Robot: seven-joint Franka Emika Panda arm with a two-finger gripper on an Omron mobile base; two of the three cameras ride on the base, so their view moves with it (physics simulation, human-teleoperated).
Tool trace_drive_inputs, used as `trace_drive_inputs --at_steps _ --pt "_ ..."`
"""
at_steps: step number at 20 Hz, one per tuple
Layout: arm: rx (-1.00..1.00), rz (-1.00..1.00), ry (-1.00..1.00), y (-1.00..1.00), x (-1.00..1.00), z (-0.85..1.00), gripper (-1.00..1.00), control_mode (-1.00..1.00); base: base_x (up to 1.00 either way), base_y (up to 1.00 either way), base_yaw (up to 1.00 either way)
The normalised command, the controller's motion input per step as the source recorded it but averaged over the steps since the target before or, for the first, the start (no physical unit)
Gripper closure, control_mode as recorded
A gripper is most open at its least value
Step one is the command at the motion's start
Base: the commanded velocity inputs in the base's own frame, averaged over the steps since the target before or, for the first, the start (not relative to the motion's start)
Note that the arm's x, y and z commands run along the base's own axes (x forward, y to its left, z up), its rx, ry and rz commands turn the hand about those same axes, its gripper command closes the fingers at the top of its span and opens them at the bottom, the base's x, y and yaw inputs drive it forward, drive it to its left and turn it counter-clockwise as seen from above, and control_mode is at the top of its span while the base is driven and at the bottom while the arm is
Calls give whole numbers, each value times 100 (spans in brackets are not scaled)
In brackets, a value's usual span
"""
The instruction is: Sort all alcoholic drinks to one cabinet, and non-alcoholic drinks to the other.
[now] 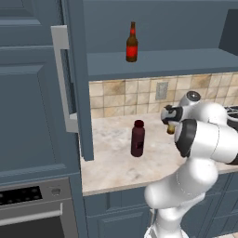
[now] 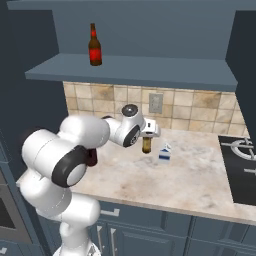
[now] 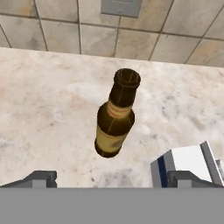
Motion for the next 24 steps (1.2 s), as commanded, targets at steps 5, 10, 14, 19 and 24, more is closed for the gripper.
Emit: trace_drive_inputs --at_steps 5,10,14,19,24 --pt "0 3 0 -10 20 -9 -100 -100 0 0 0" --pt "0 2 0 -7 20 -10 -100 -100 0 0 0" --pt "0 2 0 -4 25 -11 -100 -100 0 0 0" --pt "0 1 0 -3 16 -11 -100 -100 0 0 0" --pt "0 1 0 -3 3 -12 -100 -100 0 0 0"
